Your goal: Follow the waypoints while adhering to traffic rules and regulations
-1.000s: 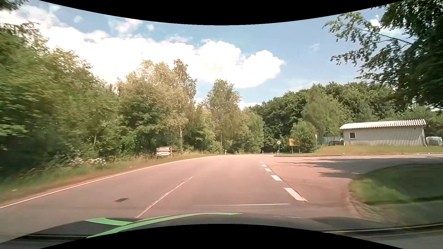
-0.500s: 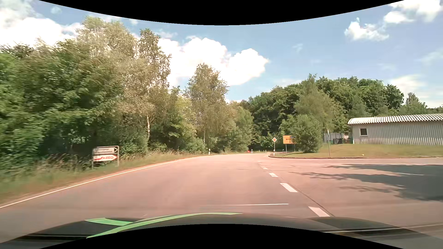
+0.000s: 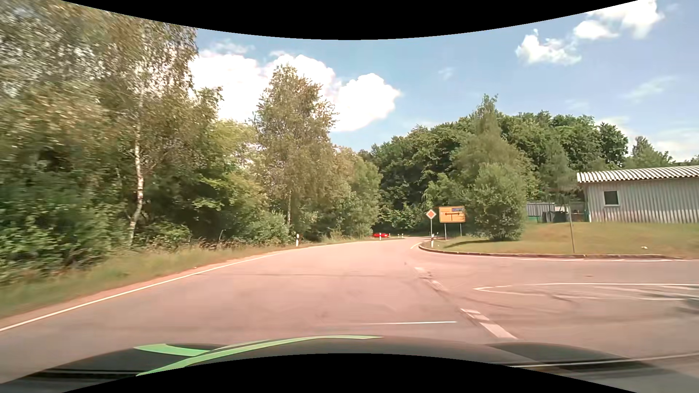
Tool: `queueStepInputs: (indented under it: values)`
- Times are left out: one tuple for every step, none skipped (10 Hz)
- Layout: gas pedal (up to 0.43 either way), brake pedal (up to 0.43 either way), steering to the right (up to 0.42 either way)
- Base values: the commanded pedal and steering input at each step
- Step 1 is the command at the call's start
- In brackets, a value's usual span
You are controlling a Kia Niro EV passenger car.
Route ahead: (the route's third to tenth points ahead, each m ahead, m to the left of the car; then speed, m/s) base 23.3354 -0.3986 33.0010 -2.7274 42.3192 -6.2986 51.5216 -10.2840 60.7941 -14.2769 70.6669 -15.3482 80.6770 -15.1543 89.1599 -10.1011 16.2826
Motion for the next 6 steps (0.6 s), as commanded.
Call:
queueStepInputs:
  values:
    - [0.000, 0.110, 0.046]
    - [0.000, 0.116, 0.048]
    - [0.000, 0.116, 0.049]
    - [0.000, 0.122, 0.049]
    - [0.000, 0.128, 0.049]
    - [0.000, 0.134, 0.050]
